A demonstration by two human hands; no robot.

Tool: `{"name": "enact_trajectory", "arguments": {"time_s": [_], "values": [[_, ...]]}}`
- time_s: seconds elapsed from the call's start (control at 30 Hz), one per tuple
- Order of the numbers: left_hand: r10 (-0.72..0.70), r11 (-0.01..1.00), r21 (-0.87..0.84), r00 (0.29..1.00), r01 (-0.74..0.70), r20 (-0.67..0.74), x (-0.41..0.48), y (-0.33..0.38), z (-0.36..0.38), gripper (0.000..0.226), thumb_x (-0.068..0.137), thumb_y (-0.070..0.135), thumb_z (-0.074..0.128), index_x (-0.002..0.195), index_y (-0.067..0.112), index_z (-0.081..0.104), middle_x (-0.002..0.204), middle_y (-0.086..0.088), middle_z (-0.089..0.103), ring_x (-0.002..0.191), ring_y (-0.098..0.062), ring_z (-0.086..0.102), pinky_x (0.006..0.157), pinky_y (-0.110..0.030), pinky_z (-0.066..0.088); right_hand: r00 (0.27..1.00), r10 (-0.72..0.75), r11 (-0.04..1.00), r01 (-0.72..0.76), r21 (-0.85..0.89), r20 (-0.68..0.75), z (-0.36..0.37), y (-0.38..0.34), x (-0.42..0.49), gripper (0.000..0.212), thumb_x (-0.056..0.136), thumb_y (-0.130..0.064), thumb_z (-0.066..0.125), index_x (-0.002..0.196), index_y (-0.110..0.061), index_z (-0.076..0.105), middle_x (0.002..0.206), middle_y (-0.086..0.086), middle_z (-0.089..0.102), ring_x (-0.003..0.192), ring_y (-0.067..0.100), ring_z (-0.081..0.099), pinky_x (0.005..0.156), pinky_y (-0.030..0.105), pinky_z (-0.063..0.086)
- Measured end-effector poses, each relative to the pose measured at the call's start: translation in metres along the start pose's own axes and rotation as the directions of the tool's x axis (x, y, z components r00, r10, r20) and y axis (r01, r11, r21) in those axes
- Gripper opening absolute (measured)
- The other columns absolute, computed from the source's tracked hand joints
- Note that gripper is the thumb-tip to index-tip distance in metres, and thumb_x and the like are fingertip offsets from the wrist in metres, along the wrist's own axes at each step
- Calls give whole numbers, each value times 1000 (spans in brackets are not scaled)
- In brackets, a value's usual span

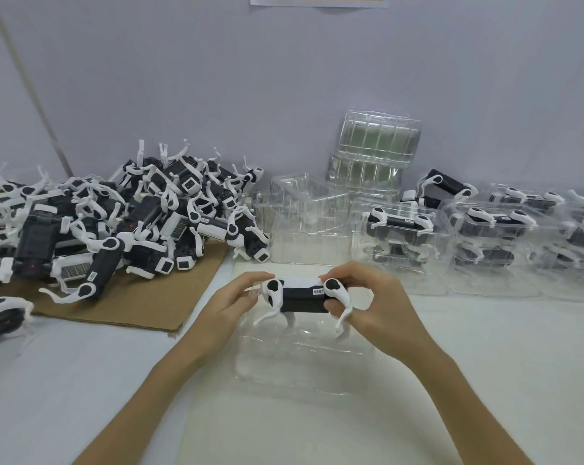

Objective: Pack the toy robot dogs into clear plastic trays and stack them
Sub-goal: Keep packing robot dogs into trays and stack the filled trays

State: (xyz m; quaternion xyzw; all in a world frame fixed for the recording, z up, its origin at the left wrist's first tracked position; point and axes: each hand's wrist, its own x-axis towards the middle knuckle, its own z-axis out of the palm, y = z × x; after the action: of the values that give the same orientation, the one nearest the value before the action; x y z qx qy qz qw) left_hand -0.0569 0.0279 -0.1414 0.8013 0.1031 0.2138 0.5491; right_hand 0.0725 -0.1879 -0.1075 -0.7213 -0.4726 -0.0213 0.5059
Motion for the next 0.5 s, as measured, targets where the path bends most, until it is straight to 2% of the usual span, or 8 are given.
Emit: {"name": "enact_trajectory", "arguments": {"time_s": [0.07, 0.1, 0.13, 0.2, 0.27, 0.37, 0.43, 0.5], "values": [[-15, 1000, 4, 999, 15, -29, 1, -1, -1, 29, 101, 17, 53, 118, 36, 66, 118, 17, 66, 107, -7, 60, 100, -40, 45, 999, 34, 999, -33, -41, 40, -1, 3, -1, 29, 77, -3, 80, 96, -25, 72, 91, -16, 70, 91, 6, 64, 82, 10, 44], [-15, 1000, 11, 999, 15, -32, 1, -1, -1, 28, 99, 20, 54, 115, 38, 68, 116, 12, 65, 105, -11, 59, 98, -38, 44, 995, 70, 996, -66, -64, 72, -1, 4, -1, 28, 78, -6, 80, 94, -28, 71, 89, -15, 70, 91, 7, 64, 82, 14, 46], [-13, 1000, 16, 999, 14, -31, 1, -1, -1, 28, 99, 18, 53, 111, 37, 71, 115, 11, 65, 106, -11, 58, 95, -31, 43, 989, 109, 991, -100, -91, 100, 0, 4, -2, 27, 80, -10, 79, 94, -31, 70, 90, -14, 69, 92, 7, 63, 83, 18, 48], [-22, 1000, 17, 999, 22, -38, 2, -1, 0, 36, 100, 4, 49, 103, 31, 73, 121, 18, 63, 122, -1, 53, 97, -15, 38, 976, 171, 978, -152, -142, 132, 0, 6, -2, 28, 82, -16, 79, 95, -38, 68, 100, -11, 68, 102, 3, 59, 89, 23, 47], [-35, 999, 21, 998, 36, -42, 2, 2, 0, 38, 99, -1, 47, 100, 27, 73, 126, 18, 60, 127, 6, 47, 101, -16, 36, 961, 207, 971, -179, -159, 184, -5, 7, -1, 33, 84, -17, 77, 102, -43, 68, 113, -12, 67, 113, -1, 54, 94, 21, 43], [-44, 998, 37, 998, 46, -54, 3, 3, 1, 36, 100, 0, 46, 99, 25, 72, 127, 14, 60, 123, 7, 48, 100, -22, 36, 939, 204, 976, -172, -135, 278, -14, 8, -1, 51, 85, -1, 67, 115, -43, 67, 125, -27, 61, 125, -8, 47, 101, 13, 33], [-48, 998, 43, 995, 52, -88, 3, 2, 1, 36, 99, 0, 47, 99, 25, 72, 127, 13, 61, 123, 1, 50, 99, -23, 36, 948, 222, 975, -212, -69, 227, -15, 9, 1, 60, 85, 6, 60, 119, -43, 65, 131, -31, 55, 128, -14, 41, 102, 11, 30], [-37, 997, 56, 988, 46, -150, 4, 0, 1, 27, 98, 9, 54, 105, 30, 70, 126, 15, 61, 120, -2, 53, 95, -21, 38, 957, 272, 962, -273, 0, 101, -10, 12, 3, 53, 92, -2, 58, 124, -44, 60, 134, -29, 52, 127, -10, 43, 105, 18, 32]]}}
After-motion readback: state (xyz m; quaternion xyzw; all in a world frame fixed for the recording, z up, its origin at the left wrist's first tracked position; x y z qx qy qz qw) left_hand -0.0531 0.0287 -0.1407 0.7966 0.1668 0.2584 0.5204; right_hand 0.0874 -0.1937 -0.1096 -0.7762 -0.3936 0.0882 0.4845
